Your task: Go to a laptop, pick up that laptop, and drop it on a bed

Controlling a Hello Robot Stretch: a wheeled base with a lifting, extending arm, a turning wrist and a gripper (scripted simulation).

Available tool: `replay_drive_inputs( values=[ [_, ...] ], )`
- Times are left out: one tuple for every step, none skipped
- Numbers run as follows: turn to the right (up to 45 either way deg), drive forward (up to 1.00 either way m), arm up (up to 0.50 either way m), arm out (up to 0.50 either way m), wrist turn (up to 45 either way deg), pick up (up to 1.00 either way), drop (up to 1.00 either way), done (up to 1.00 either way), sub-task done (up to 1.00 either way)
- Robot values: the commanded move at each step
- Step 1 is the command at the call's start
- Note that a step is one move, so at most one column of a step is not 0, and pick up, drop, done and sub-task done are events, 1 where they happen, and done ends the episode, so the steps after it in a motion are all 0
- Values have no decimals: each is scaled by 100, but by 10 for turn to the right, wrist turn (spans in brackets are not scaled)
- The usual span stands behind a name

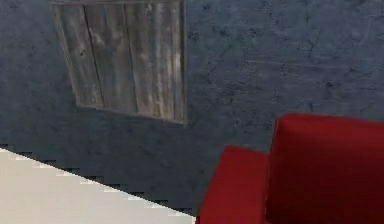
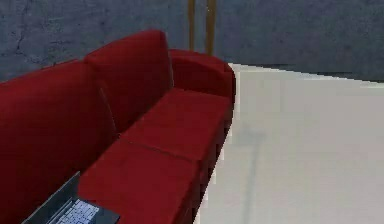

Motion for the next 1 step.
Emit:
replay_drive_inputs(
  values=[
    [-390, 0, 0, 0, 0, 0, 0, 0, 0]
  ],
)
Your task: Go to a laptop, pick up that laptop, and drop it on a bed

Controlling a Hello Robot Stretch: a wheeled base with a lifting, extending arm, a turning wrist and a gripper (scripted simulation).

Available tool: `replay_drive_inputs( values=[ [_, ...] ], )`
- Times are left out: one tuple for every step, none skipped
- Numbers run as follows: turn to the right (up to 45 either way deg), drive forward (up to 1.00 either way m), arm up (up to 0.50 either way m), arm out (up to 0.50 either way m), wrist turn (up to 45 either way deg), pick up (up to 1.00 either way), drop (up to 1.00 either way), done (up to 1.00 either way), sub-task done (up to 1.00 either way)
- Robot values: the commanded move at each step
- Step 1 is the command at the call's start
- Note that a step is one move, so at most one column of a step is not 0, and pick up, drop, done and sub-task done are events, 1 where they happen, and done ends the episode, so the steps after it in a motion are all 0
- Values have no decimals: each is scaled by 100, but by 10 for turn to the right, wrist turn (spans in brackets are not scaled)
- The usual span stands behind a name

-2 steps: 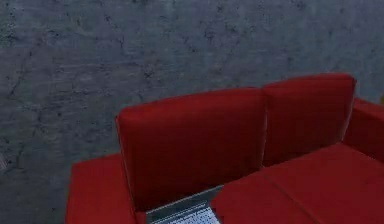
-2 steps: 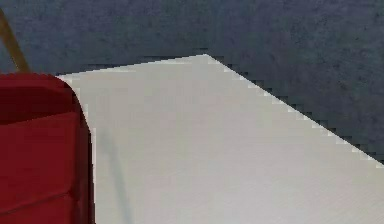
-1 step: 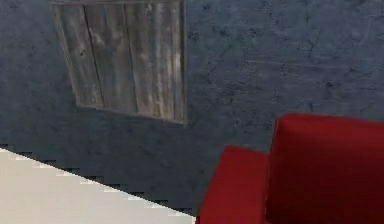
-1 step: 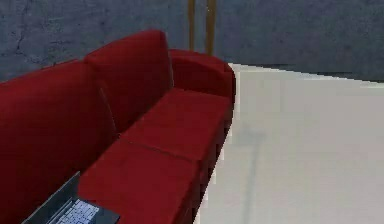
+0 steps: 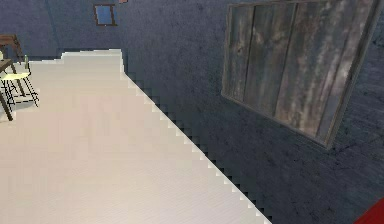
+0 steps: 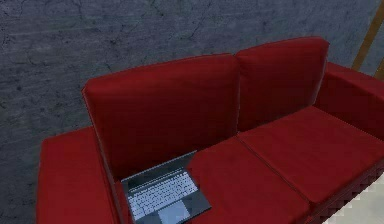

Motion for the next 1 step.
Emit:
replay_drive_inputs(
  values=[
    [0, 0, 50, 0, 0, 0, 0, 0, 0]
  ],
)
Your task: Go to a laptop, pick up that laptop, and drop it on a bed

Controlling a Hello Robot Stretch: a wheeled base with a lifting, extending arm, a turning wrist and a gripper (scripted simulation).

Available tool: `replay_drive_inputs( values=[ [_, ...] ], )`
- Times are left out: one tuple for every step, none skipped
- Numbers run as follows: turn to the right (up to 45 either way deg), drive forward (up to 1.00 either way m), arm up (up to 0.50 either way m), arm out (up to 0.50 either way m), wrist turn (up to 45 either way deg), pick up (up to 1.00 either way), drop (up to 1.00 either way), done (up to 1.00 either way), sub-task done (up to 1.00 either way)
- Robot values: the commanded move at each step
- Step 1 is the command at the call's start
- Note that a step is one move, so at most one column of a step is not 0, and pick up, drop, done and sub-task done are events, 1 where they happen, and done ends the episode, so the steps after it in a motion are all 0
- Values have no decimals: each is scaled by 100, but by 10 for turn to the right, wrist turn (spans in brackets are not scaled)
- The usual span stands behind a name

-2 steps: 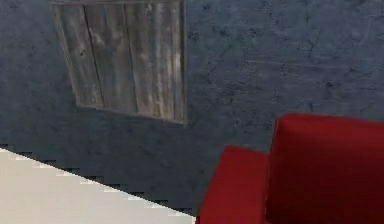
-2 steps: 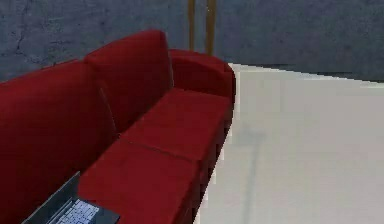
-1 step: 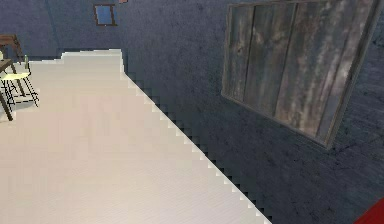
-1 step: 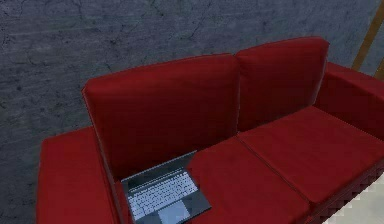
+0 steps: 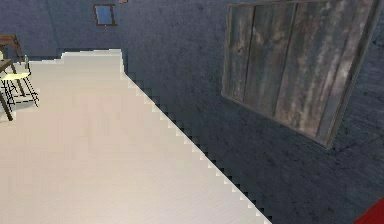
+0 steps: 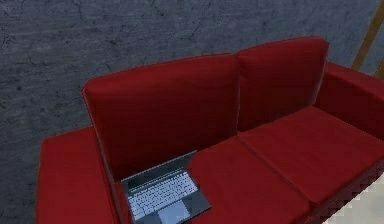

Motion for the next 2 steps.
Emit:
replay_drive_inputs(
  values=[
    [0, 0, 10, 0, 0, 0, 0, 0, 0],
    [0, 0, 0, 20, 0, 0, 0, 0, 0]
  ],
)
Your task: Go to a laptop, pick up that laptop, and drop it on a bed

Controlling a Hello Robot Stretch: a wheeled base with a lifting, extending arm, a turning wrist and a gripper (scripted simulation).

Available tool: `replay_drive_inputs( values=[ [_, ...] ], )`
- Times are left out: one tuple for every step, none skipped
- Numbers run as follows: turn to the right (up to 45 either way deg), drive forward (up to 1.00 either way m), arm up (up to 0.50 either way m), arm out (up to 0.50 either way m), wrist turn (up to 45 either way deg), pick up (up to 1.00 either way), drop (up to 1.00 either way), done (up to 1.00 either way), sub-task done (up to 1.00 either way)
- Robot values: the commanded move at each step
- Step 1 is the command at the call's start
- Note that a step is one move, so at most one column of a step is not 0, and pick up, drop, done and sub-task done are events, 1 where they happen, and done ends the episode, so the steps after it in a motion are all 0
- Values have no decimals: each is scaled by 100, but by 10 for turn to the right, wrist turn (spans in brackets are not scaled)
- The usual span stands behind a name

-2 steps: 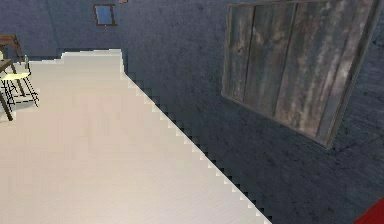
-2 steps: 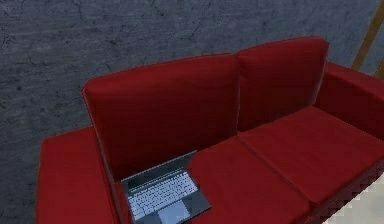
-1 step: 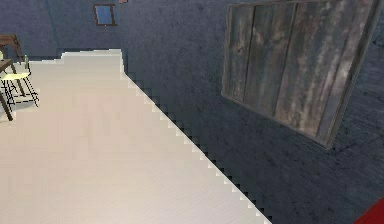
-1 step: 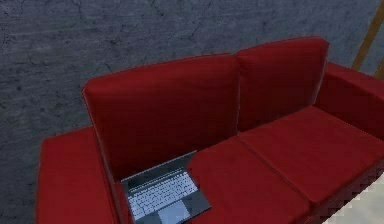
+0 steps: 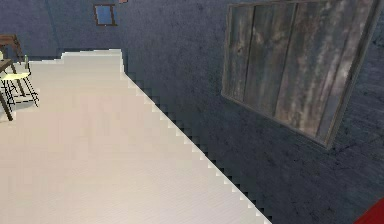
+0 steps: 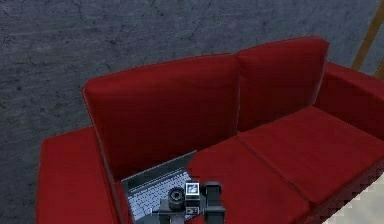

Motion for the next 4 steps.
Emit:
replay_drive_inputs(
  values=[
    [0, 0, 0, 0, 450, 0, 0, 0, 0],
    [0, 0, 0, 0, 450, 0, 0, 0, 0],
    [0, 0, 0, 0, 270, 0, 0, 0, 0],
    [0, 0, -30, 0, 0, 0, 0, 0, 0]
  ],
)
